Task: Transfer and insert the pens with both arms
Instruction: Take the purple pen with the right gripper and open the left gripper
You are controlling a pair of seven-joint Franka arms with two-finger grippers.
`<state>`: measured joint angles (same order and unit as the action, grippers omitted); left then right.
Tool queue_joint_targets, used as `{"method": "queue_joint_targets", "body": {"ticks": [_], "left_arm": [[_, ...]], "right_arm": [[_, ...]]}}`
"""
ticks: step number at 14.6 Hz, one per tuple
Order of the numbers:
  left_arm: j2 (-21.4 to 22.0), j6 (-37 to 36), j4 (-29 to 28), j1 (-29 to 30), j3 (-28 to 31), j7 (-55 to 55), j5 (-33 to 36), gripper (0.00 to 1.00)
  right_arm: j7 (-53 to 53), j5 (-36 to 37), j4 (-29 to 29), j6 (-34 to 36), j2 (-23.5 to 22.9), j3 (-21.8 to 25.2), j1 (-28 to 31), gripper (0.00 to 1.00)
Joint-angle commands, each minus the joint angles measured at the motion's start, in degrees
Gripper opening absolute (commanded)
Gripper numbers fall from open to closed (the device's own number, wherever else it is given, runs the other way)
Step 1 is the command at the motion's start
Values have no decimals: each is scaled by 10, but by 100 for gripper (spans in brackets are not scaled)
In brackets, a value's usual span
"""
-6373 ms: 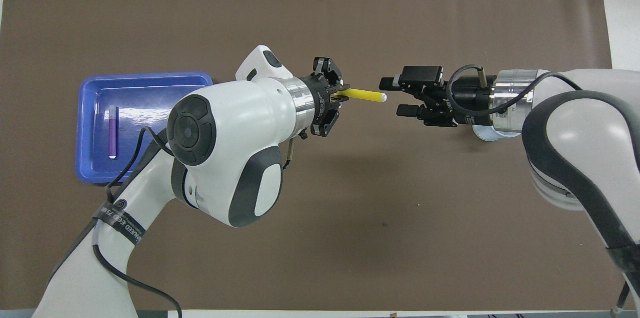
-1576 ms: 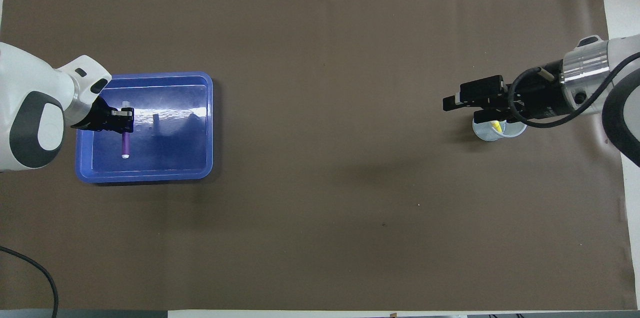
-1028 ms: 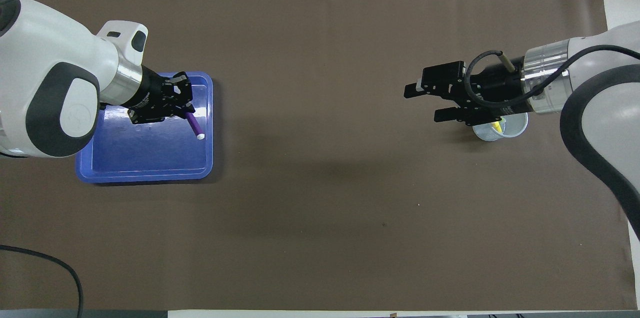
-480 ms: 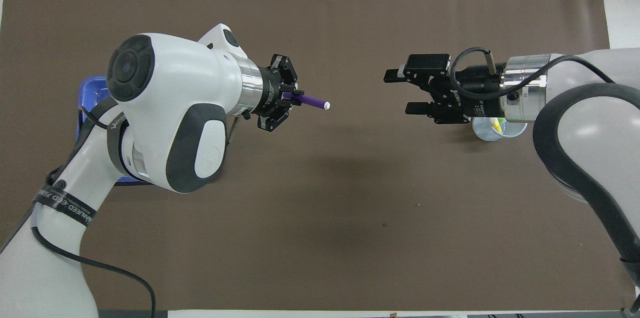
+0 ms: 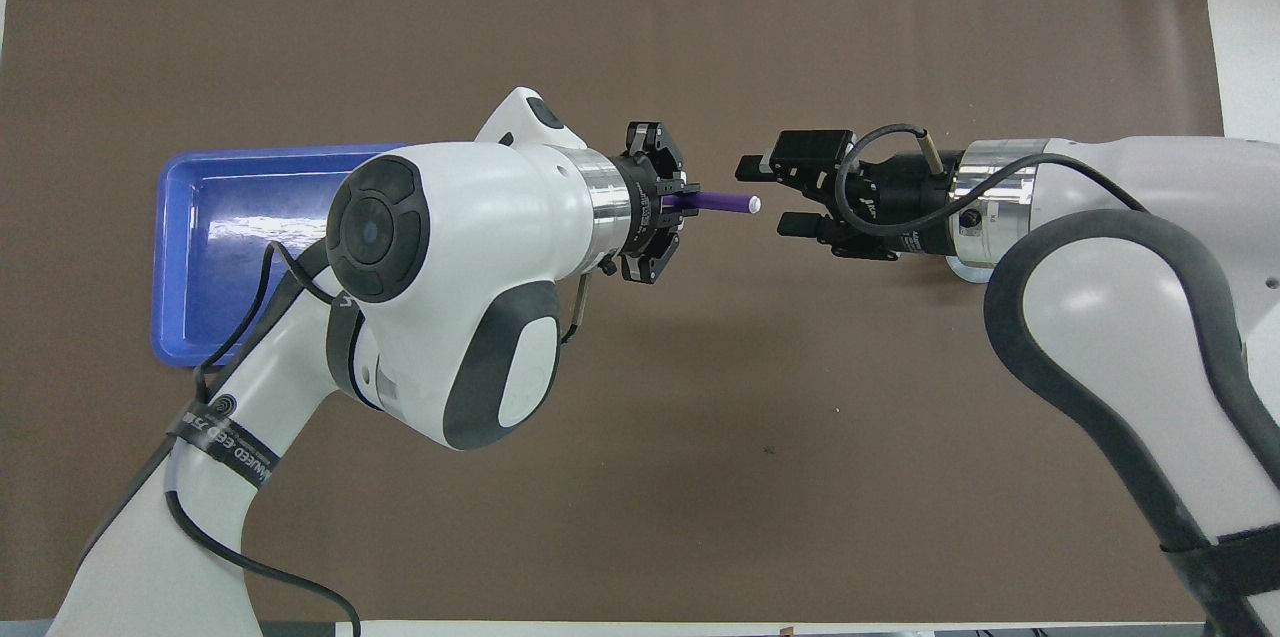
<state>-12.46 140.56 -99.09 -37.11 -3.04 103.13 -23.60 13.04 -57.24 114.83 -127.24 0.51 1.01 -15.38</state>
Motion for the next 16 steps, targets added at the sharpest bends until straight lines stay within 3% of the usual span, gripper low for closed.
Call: {"method": "queue_joint_targets", "body": {"ticks": [1,2,6,9,11,13,16], "left_arm": [[-12,23,14,-21,10,26,-2,0],[-12,23,13,-21,10,29,-1,0],[-12,24,13,-30,10,30,-1,0],[-12,24,10,-31,9,30,-1,0],[-12,23,8,-31,9,30,-1,0],[-12,24,7,-30,10,28,-1,0],[-12,24,8,-30,10,26,-1,0]], "right_arm": [[2,-12,22,-9,18,0,1,81],[2,-12,22,-10,18,0,1,74],[2,-12,22,-9,18,-1,1,65],[2,-12,21,-9,18,-1,0,52],[1,-12,21,-8,18,-1,1,32],[1,-12,21,-8,18,-1,1,0],[1,-12,21,-6,18,-1,1,0]]}}
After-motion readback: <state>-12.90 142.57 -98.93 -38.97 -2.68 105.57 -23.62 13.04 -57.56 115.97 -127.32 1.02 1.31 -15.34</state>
